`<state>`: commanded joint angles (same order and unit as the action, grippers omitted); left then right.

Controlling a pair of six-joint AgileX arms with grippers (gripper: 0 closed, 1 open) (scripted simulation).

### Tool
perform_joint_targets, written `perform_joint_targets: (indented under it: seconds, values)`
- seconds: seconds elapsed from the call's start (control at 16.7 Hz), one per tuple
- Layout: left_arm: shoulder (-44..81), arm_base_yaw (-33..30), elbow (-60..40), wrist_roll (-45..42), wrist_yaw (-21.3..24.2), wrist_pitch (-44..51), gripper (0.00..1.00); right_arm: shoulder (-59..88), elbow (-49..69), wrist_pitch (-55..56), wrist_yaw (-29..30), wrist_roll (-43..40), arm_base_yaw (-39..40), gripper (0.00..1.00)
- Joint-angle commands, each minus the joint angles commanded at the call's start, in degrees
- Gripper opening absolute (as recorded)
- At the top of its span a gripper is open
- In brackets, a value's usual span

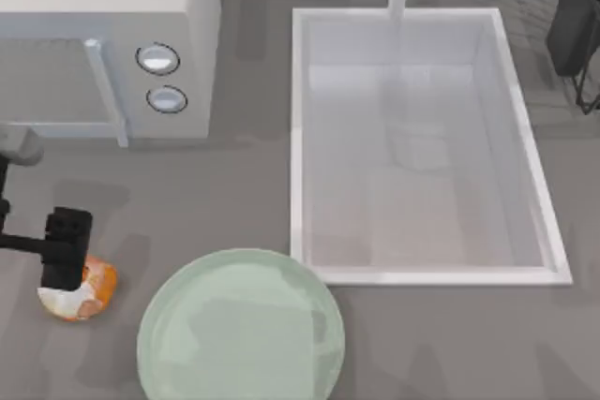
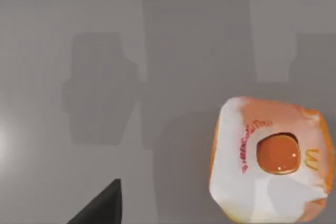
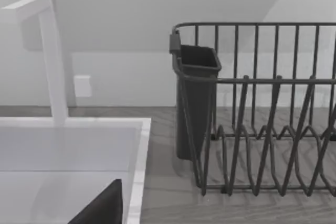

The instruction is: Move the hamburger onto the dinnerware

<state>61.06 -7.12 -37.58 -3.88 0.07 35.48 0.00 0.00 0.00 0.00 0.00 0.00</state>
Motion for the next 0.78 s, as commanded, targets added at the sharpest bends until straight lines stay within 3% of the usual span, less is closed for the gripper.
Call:
perform_joint_targets:
  seconds: [0.42,0.78]
  values:
    - [28.07,-3.37,-17.99,-1.86,0.00,16.36,1.00,0.00,0.00,0.00,0.00,0.00,0.00,1.00]
    - [33.80,-4.05,-22.02,-2.27,-0.13,19.71,1.00,0.00,0.00,0.00,0.00,0.00,0.00,1.00]
